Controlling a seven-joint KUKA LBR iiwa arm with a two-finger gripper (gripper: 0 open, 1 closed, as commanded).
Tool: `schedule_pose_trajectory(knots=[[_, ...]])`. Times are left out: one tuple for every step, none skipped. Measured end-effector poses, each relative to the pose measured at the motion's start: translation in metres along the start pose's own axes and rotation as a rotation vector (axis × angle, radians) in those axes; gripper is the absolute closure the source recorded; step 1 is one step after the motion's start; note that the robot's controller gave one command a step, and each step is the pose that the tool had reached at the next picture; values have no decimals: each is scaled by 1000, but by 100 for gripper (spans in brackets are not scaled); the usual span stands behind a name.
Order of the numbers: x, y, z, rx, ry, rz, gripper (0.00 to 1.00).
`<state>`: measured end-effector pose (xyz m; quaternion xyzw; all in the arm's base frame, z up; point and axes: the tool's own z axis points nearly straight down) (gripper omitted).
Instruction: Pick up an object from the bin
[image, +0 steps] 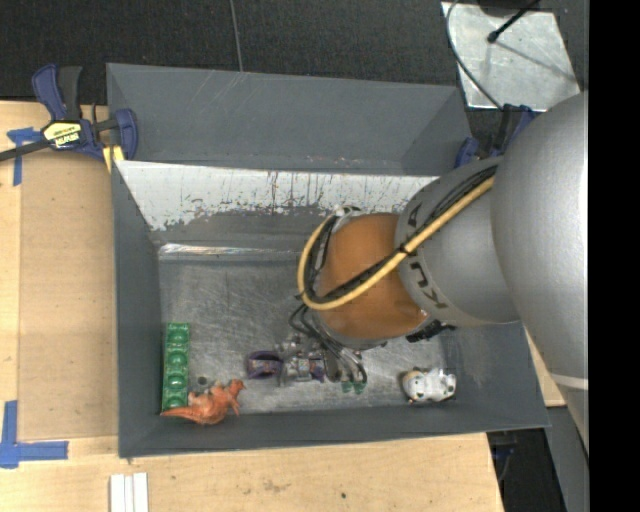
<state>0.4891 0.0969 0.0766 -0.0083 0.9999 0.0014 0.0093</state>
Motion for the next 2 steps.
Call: schedule_pose_trajectory(knots=[[3,-1,-7,3,18,-1,100],[5,-1,-27,3,24,-1,100]])
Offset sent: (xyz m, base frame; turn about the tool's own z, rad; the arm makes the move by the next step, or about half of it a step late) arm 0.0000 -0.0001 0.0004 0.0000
